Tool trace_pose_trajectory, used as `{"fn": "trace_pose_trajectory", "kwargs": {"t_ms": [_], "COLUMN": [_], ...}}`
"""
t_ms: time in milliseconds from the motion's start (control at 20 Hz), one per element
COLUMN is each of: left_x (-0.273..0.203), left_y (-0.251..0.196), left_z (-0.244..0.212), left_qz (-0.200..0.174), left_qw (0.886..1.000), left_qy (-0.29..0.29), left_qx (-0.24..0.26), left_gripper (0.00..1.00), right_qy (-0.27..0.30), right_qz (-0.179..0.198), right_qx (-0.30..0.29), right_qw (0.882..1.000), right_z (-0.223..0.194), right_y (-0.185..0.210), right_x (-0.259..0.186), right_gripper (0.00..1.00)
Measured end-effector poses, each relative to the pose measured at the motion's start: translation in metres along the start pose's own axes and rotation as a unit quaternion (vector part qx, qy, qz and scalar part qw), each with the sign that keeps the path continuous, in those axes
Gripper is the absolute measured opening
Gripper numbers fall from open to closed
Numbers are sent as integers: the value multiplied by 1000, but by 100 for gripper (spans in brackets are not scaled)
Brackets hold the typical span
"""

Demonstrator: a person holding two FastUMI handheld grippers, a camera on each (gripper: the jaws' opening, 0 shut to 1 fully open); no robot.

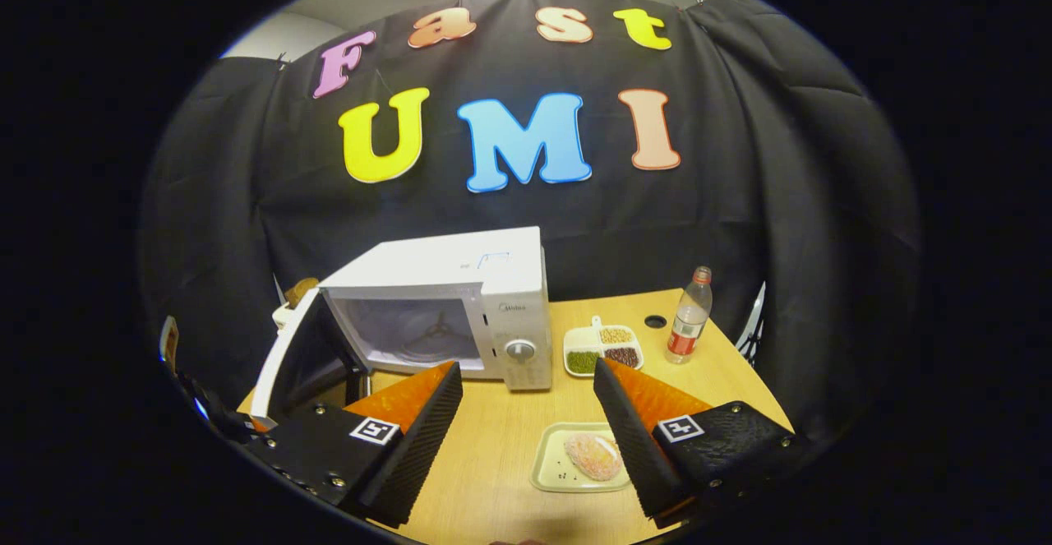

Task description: Open the microwave oven with the left hand, put the food in, and close the microwave oven.

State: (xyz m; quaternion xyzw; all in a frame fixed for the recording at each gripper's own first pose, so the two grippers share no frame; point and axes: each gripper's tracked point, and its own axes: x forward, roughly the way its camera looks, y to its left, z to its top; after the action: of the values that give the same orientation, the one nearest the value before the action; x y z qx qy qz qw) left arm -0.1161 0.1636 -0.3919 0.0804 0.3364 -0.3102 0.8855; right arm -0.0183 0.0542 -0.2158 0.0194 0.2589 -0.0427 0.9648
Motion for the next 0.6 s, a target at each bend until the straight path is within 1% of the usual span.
{"fn": "trace_pose_trajectory", "kwargs": {"t_ms": [100,250,450,500,600], "left_x": [-14,-32,-50,-54,-62], "left_y": [13,31,53,60,72], "left_z": [-8,-20,-33,-35,-40], "left_qz": [7,18,18,21,29], "left_qw": [1000,1000,1000,1000,999], "left_qy": [-1,2,17,22,25], "left_qx": [-4,-10,5,8,7], "left_gripper": [12,12,12,11,11], "right_qy": [32,57,110,124,134], "right_qz": [-1,-2,0,-4,-22], "right_qx": [10,0,-35,-46,-65], "right_qw": [999,998,993,991,989], "right_z": [-24,-47,-90,-99,-111], "right_y": [-3,1,-1,-5,-21], "right_x": [5,9,30,36,43], "right_gripper": [98,99,99,99,99]}}
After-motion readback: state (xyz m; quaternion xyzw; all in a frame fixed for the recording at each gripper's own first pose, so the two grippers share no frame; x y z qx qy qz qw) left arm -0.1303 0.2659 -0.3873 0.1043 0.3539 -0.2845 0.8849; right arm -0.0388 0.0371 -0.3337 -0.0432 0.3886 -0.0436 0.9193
